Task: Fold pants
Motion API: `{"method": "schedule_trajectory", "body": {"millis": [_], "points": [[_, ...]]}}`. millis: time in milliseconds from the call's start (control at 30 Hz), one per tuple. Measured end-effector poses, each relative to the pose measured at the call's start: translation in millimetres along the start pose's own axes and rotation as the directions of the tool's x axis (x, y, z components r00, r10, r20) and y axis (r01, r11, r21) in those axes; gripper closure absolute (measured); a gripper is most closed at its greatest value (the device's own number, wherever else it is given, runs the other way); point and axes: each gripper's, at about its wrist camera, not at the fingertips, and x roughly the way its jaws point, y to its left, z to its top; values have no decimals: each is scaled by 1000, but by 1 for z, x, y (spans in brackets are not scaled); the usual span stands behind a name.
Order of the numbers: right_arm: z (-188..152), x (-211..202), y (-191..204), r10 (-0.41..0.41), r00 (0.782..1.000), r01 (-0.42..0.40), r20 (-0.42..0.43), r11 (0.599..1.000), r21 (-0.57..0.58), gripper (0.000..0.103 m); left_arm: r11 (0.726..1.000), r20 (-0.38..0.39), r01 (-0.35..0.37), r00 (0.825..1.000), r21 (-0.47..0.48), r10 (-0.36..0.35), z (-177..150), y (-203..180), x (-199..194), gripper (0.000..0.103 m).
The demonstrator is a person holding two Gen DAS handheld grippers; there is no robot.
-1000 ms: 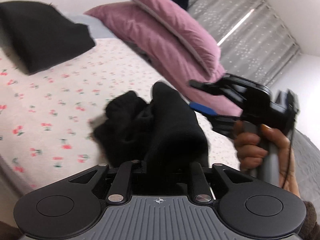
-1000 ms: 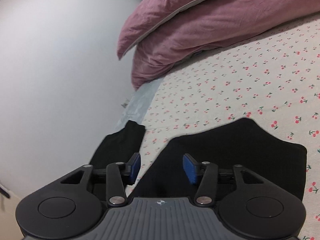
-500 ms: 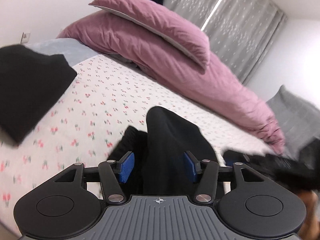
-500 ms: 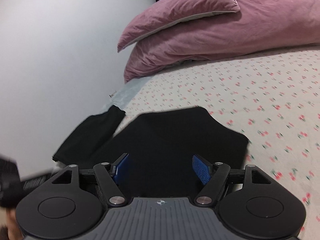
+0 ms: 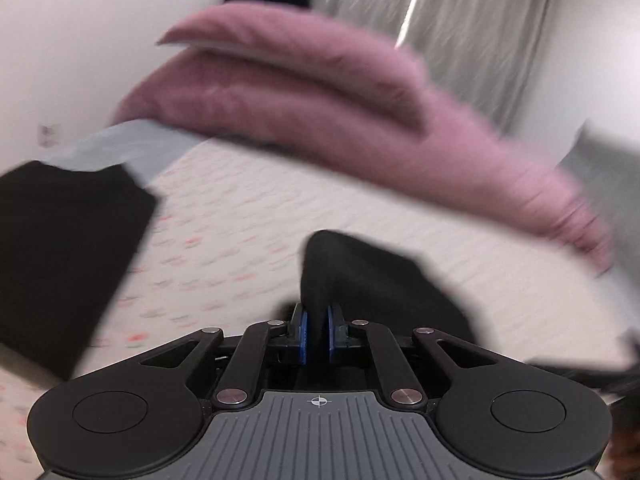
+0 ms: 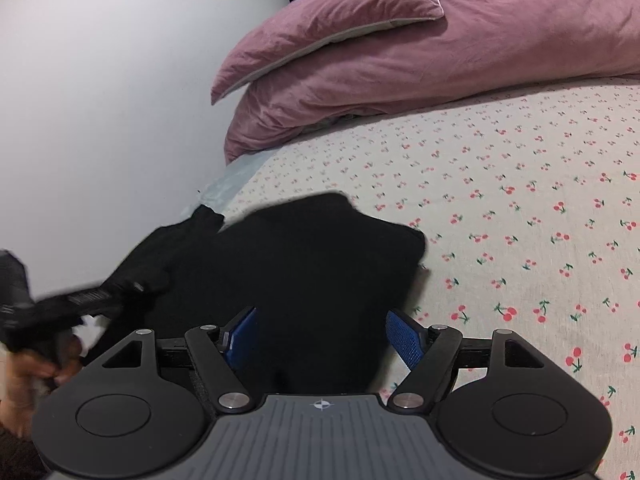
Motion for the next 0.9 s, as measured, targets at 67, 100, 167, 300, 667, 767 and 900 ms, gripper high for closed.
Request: {"method": "schedule_trajectory", "body": {"millis": [67, 100, 167, 300, 667, 767, 900], "points": [[-4, 2, -5, -6, 1000, 6, -16, 1000, 6, 29, 1000, -69, 7, 998, 30, -5, -9, 12, 17, 82], [-6, 3, -7, -8, 1000, 9, -23, 1000, 9, 29, 999, -70, 36, 997, 16, -34, -10, 18, 17, 81], [-9, 6, -12, -9, 999, 10, -40, 1000, 25, 29, 995, -78, 92, 992, -38, -95, -6, 32, 16, 48], [-15, 15, -23, 30, 997, -23, -64, 994, 105, 29, 958, -107, 228, 963, -175, -249, 2, 56, 29, 19], [-26, 46, -43, 134, 991, -114, -29, 926, 360, 41, 746, -191, 377, 812, -549, -551, -25, 86, 106, 13], [-26, 51, -49, 137, 991, -124, 1, 896, 427, 45, 753, -175, 387, 820, -532, -545, -29, 81, 102, 14], [-27, 48, -45, 104, 995, -92, -7, 902, 421, 67, 781, -155, 370, 850, -504, -503, -31, 72, 94, 16]]}}
